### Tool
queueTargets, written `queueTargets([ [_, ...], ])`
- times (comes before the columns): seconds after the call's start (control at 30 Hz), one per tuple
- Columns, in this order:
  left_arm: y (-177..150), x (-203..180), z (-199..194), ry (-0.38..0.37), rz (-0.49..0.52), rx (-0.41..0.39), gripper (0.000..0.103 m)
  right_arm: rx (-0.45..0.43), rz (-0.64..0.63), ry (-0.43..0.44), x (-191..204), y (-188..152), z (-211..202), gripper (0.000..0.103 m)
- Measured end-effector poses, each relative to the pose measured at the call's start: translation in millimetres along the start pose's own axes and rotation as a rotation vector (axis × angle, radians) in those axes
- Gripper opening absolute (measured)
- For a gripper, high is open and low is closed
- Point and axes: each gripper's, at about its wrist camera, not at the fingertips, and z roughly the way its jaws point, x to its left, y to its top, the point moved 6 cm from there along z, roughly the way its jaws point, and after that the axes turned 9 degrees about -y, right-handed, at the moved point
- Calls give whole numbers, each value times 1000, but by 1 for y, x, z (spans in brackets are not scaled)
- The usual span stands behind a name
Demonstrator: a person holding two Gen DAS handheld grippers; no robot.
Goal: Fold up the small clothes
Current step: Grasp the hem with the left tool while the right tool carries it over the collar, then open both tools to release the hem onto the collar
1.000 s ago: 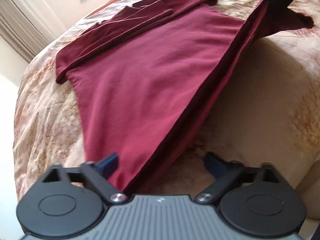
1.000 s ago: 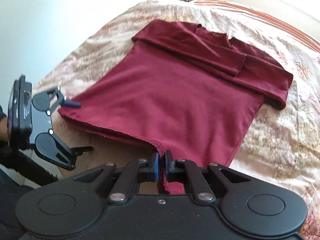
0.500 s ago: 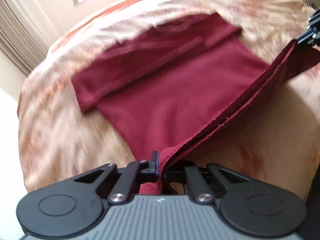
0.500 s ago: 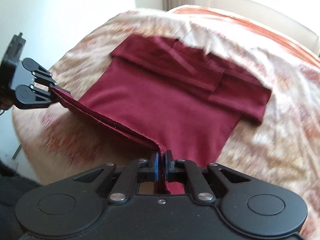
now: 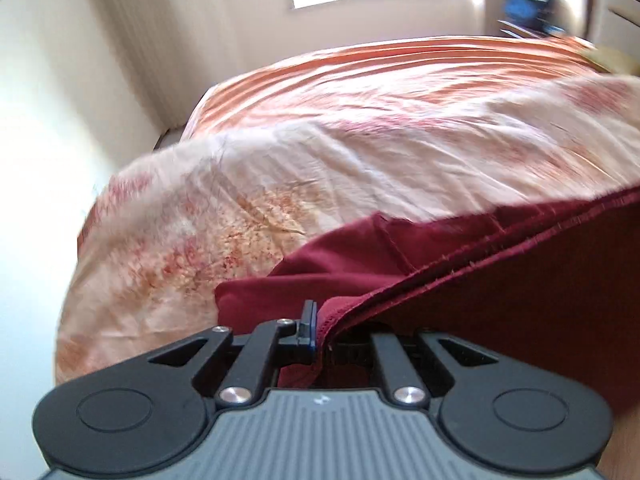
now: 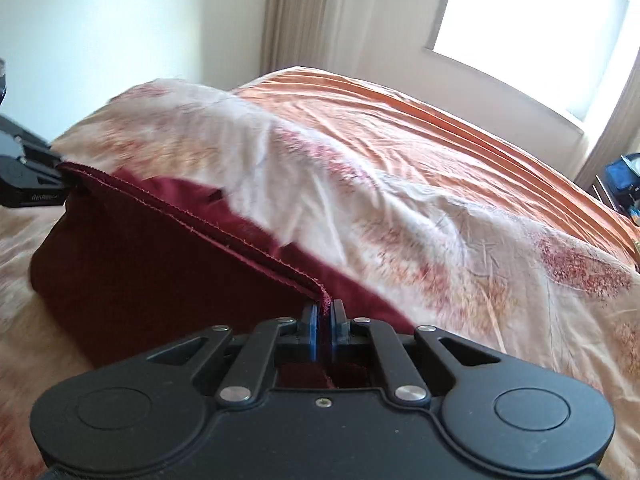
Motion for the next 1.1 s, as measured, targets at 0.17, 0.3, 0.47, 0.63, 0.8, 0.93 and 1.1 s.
queueTargets([
  [0.17, 18, 10, 46, 18, -110, 27, 6, 14, -4, -42, -5, 8, 58, 6],
  [0.3, 23, 19, 77, 23, -202, 49, 13, 29, 19, -63, -8, 11, 94, 6],
  [0.47, 24, 22, 103, 50, -261, 81, 17, 48, 50, -88, -11, 14, 129, 6],
  [0.63, 31, 21, 100, -57, -260, 24, 103, 72, 49, -98, -10, 17, 154, 8],
  [0.8, 42, 27, 87, -15, -192, -42, 103, 89, 60, -129, -17, 22, 166, 16],
  [0.93, 36, 39, 79, 37, -180, -58, 103, 54, 94, -119, -23, 26, 153, 51],
  [1.1, 14, 63, 78, 119, -187, -49, 103, 39, 57, -128, -19, -1, 132, 78],
])
